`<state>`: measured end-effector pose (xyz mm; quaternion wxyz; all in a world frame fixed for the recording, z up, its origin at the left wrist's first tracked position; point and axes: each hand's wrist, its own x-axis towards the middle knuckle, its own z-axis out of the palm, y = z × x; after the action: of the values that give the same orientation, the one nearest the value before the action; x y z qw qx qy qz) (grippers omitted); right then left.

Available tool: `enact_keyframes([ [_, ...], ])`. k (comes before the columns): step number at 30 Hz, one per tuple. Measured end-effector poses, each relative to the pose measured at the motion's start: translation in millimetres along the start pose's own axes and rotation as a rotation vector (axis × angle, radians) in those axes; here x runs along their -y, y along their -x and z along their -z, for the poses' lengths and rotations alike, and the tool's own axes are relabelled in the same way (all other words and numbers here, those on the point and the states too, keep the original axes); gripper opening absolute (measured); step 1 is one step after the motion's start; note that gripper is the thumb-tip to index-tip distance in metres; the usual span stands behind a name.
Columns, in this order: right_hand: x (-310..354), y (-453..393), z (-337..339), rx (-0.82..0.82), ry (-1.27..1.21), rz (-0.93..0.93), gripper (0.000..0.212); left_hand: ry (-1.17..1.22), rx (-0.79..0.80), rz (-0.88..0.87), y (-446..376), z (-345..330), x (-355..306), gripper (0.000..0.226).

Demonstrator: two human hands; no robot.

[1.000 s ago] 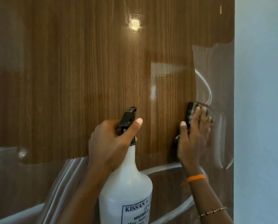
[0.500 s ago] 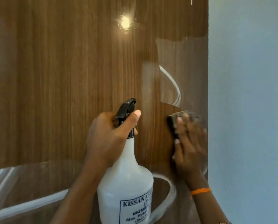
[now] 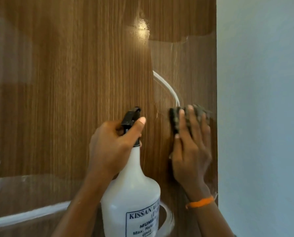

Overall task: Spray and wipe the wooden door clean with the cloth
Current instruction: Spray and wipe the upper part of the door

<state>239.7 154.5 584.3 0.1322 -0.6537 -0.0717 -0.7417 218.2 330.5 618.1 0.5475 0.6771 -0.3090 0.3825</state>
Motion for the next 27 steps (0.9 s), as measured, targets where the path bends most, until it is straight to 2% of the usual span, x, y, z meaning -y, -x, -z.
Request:
enact_keyframes([
  [5,43.6,-37.0,-19.6,0.206,-0.018,0.346,0.052,0.155,-0.102,0.027,-0.2,15.7,10.8,0.045],
  [8,43.8,-45.1,-19.1,0.252,0.062,0.405,0.05,0.128,-0.089,0.026,-5.5,17.3,8.6,0.045],
  [11,10.8,-45.7,-10.7,0.194,0.136,0.278,0.053,0.084,-0.07,0.038,-10.5,15.4,7.9,0.048],
  [15,-34.3,-40.1,3.4,-0.001,0.06,-0.129,0.051,0.048,-0.043,0.071,-8.7,14.7,11.1,0.05],
  [19,-18.6,-30.2,-7.1,-0.108,0.08,-0.223,0.05,0.038,-0.004,0.077,-8.0,16.5,12.4,0.049],
  [22,9.3,-29.7,-20.0,-0.083,0.096,-0.064,0.051,0.077,-0.007,0.072,-10.3,18.5,10.2,0.048],
  [27,47.3,-69.5,-32.4,0.157,0.033,0.393,0.049,0.126,-0.014,0.078,-11.1,16.1,5.7,0.05],
])
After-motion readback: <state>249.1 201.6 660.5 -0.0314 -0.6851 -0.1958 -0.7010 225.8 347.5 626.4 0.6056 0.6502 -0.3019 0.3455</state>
